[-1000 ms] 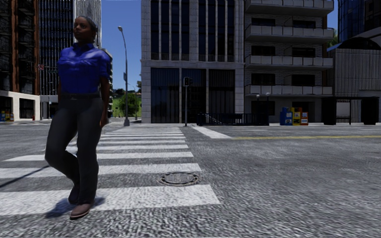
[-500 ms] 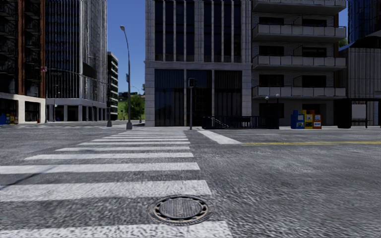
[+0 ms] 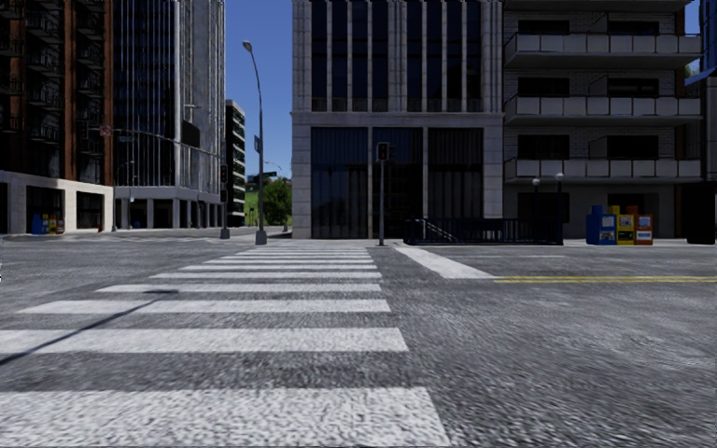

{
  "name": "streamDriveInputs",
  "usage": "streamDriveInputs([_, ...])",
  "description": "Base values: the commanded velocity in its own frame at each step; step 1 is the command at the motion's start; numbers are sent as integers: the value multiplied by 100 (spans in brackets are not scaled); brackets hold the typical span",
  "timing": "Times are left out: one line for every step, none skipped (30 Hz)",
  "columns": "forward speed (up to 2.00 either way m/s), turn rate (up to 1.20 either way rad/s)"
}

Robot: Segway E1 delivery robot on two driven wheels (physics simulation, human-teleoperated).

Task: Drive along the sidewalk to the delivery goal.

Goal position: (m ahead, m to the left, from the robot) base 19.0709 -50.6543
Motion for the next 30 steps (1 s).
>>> streamDriveInputs([143,32])
streamDriveInputs([143,33])
streamDriveInputs([143,33])
streamDriveInputs([143,33])
streamDriveInputs([143,33])
streamDriveInputs([143,33])
streamDriveInputs([144,33])
streamDriveInputs([144,33])
streamDriveInputs([144,33])
streamDriveInputs([144,33])
streamDriveInputs([144,33])
streamDriveInputs([144,33])
streamDriveInputs([144,33])
streamDriveInputs([144,34])
streamDriveInputs([144,37])
streamDriveInputs([144,38])
streamDriveInputs([144,38])
streamDriveInputs([144,39])
streamDriveInputs([144,39])
streamDriveInputs([200,0])
streamDriveInputs([200,0])
streamDriveInputs([200,0])
streamDriveInputs([200,0])
streamDriveInputs([200,0])
streamDriveInputs([200,0])
streamDriveInputs([200,0])
streamDriveInputs([200,0])
streamDriveInputs([200,0])
streamDriveInputs([200,0])
streamDriveInputs([200,0])
